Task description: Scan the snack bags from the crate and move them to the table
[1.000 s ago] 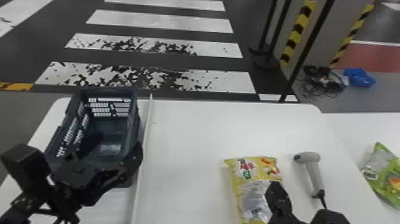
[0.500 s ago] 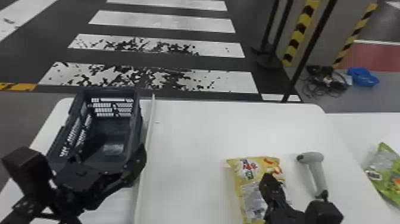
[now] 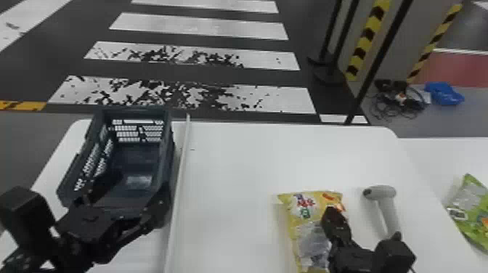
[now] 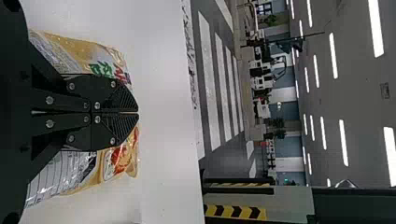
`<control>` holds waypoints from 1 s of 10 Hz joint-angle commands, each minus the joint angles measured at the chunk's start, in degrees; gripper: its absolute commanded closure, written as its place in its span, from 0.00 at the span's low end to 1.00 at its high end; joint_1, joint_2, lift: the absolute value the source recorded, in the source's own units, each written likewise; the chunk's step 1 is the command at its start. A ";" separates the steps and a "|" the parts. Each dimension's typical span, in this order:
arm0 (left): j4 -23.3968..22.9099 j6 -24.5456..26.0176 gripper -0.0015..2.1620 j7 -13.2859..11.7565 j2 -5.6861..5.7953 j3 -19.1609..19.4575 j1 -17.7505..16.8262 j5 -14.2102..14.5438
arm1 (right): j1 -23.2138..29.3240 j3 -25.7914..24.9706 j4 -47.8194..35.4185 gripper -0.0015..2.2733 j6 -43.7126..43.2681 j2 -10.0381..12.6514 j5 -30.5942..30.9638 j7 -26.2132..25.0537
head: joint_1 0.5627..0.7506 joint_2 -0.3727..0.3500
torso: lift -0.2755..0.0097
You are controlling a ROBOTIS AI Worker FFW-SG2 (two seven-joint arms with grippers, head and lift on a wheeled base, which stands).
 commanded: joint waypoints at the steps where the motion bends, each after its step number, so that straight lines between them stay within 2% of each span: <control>1: -0.01 0.00 0.02 0.00 -0.31 0.00 -0.16 -0.06 | -0.13 -0.26 2.48 0.99 -1.66 -0.21 -0.23 0.70 | 0.70 0.37 | 0.63; 6: 0.25 0.18 0.02 0.18 -1.19 -1.14 -0.68 -1.47 | -2.77 -0.35 13.20 0.99 -9.92 -1.52 0.64 1.31 | 0.70 0.33 | 0.63; 10: 0.60 -0.18 0.02 -0.09 -1.27 -1.49 -0.42 -1.55 | -2.68 -0.44 14.25 0.99 -12.38 -1.52 1.00 1.22 | 0.70 0.31 | 0.63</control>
